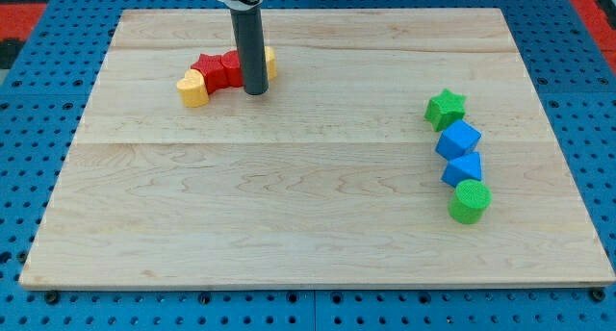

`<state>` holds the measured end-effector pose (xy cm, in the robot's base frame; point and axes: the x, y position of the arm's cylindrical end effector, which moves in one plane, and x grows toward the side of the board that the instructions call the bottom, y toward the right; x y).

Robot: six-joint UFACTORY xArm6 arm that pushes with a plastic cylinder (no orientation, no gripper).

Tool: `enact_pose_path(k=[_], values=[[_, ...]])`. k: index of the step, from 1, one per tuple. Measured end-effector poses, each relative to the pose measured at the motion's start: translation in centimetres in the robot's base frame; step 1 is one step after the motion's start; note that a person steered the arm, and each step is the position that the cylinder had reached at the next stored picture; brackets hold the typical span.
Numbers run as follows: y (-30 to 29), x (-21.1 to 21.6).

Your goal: Push the green star into the cube

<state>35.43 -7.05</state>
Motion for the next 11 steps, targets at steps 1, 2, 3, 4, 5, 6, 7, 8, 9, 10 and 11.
enact_pose_path(k=[1, 2, 3, 4, 5, 6, 7, 8, 9, 10, 11], values=[[0.5, 0.0], [3.7, -0.1], [8.4, -0.5], [13.9, -2.8], [19.2, -3.6], [21.4, -3.6], [21.4, -3.6], [21.5, -3.6], [21.9, -2.0], [22.3, -1.9], [23.0, 0.9]])
